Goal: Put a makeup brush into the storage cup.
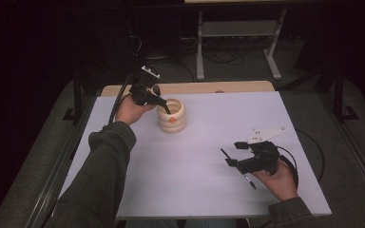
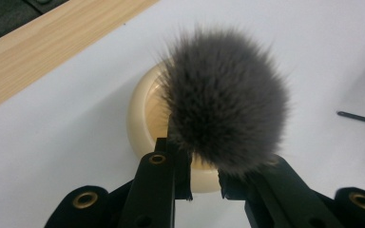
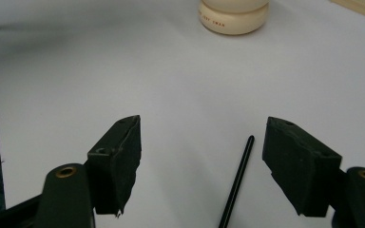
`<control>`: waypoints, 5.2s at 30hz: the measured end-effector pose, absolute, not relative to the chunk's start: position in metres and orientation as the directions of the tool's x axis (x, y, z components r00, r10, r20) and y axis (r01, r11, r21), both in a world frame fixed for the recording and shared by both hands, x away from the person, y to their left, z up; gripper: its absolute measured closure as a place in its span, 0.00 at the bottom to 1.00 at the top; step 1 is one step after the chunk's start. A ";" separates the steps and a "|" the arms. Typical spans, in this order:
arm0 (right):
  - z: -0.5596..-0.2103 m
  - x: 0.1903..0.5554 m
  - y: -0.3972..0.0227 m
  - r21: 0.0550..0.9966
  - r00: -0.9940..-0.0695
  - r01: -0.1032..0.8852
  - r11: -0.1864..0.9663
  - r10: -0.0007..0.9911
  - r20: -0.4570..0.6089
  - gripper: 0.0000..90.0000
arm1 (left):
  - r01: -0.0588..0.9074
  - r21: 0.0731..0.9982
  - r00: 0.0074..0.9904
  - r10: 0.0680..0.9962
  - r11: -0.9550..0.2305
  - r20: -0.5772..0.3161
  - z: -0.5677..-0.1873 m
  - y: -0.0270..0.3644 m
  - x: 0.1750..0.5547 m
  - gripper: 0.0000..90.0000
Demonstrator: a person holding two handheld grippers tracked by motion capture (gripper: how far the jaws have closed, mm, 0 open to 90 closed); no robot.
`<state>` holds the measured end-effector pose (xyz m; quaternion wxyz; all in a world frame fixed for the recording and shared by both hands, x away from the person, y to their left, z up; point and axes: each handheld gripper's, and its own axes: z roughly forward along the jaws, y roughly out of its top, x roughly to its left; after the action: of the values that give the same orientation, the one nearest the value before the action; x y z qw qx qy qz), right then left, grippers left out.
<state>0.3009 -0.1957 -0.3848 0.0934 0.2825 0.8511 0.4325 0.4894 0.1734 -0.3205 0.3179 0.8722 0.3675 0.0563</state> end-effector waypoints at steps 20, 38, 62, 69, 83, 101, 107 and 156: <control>-0.385 0.301 -0.195 0.790 -0.824 0.399 0.466 0.560 0.085 0.31 | 0.618 0.588 0.714 0.685 -0.522 -0.143 -0.331 0.180 0.486 0.86; -0.384 0.300 -0.195 0.792 -0.823 0.401 0.461 0.561 0.090 0.31 | 0.610 0.581 0.721 0.682 -0.539 -0.125 -0.330 0.183 0.483 0.86; -0.385 0.302 -0.195 0.788 -0.817 0.403 0.466 0.571 0.081 0.31 | 0.602 0.642 0.703 0.697 -0.475 -0.142 -0.325 0.213 0.458 0.65; -0.385 0.302 -0.195 0.783 -0.813 0.408 0.469 0.577 0.078 0.31 | 0.594 0.649 0.711 0.688 -0.475 -0.147 -0.329 0.221 0.447 0.64; -0.385 0.304 -0.196 0.781 -0.799 0.422 0.460 0.595 0.082 0.29 | 0.573 0.658 0.729 0.671 -0.488 -0.137 -0.330 0.231 0.429 0.60; -0.385 0.304 -0.199 0.782 -0.791 0.424 0.457 0.607 0.074 0.28 | 0.560 0.674 0.741 0.656 -0.482 -0.146 -0.336 0.241 0.411 0.57; -0.384 0.302 -0.201 0.783 -0.785 0.429 0.451 0.615 0.077 0.28 | 0.553 0.683 0.745 0.650 -0.477 -0.150 -0.334 0.241 0.405 0.55; -0.383 0.296 -0.206 0.737 -0.732 0.502 0.453 0.676 0.084 0.32 | 0.487 0.722 0.788 0.605 -0.492 -0.119 -0.350 0.245 0.341 0.41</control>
<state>0.2958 -0.2056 -0.3827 0.1113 0.3487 0.8449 0.3900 0.3408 0.2451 -0.3496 0.3916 0.8605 0.3171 0.0751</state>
